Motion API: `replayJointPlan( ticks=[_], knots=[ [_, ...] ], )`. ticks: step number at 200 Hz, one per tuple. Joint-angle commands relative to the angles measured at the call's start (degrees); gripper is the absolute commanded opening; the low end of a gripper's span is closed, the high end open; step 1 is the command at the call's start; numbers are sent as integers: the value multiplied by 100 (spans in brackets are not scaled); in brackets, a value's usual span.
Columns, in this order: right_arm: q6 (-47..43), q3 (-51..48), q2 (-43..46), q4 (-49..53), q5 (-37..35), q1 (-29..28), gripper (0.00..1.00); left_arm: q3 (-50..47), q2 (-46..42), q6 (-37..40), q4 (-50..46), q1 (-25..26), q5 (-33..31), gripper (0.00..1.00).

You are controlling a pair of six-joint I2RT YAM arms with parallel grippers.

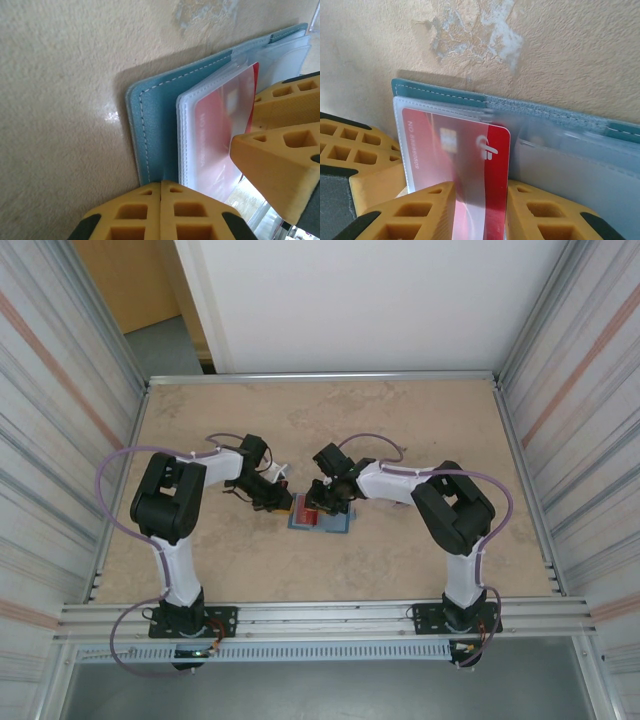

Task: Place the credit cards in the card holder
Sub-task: Insert the credit card into the card slot.

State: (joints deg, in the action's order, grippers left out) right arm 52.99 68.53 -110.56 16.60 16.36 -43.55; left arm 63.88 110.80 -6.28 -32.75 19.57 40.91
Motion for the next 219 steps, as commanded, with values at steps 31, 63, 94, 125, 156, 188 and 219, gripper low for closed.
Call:
replayJointPlan(
  ticks=[31,63,94,125,156,188,219],
  knots=[
    [-210,193,-60,309,34,-115,29,-40,-24,1,-148,77,-119,0],
    [-228,376,-177,343,85,-162,28,-54,-15,13,-139,95,-109,0],
    [-281,545,-281,436,105,-185,27,-42,18,13,-135,121,-101,0],
    [-337,520,-242,515,125,-135,27,-28,-8,8,-162,117,-135,0],
    [-461,373,142,700,40,18,30,-12,-308,164,-259,113,-327,2],
    [-685,260,546,1139,-17,108,31,185,-769,601,-506,118,-919,10],
    [-780,-37,961,1273,-28,269,31,422,-1185,793,-694,122,-1270,17]
  ],
)
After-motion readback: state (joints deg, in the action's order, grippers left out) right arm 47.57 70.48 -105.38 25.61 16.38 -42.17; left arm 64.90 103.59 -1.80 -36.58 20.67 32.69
